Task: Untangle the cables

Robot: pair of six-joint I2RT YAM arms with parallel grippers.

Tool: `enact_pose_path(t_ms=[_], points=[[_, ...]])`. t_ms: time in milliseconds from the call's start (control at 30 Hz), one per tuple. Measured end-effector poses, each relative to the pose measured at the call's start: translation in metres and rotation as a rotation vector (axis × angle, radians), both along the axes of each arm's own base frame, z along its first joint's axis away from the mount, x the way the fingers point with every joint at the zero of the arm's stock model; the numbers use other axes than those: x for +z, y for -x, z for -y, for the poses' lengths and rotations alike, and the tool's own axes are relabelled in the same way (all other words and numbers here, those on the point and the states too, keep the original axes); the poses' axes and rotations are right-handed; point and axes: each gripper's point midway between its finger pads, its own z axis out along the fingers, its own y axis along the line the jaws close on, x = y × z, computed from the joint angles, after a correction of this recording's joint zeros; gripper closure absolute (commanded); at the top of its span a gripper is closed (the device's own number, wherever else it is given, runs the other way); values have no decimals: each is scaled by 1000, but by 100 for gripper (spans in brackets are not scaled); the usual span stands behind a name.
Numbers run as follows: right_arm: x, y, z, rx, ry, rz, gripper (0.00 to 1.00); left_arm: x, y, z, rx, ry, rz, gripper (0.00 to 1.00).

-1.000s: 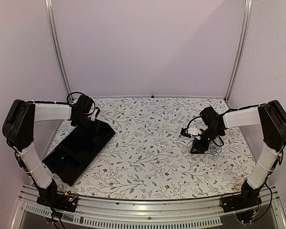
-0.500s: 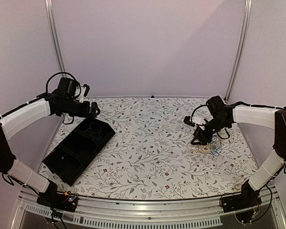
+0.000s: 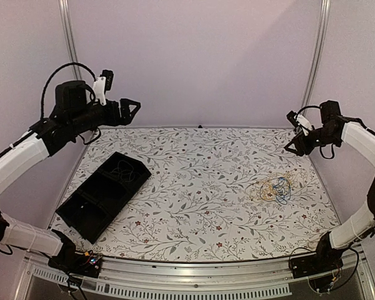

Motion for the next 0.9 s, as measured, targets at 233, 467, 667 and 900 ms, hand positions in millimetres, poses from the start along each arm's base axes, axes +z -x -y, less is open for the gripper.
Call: enact_pose_path(t_ms=[233, 467, 667, 900], points=[[-67, -7, 59, -168, 68, -177, 44, 13, -32, 67, -238, 149, 113, 32], [-103, -4, 40, -91, 196, -234, 43, -77, -9, 142, -490, 68, -72, 34], [-127, -5, 13, 7, 279, -253, 43, -104, 17, 168, -605, 32, -142, 34], [-159, -7, 9, 33, 316, -321, 74, -103, 20, 170, -630, 37, -141, 35]])
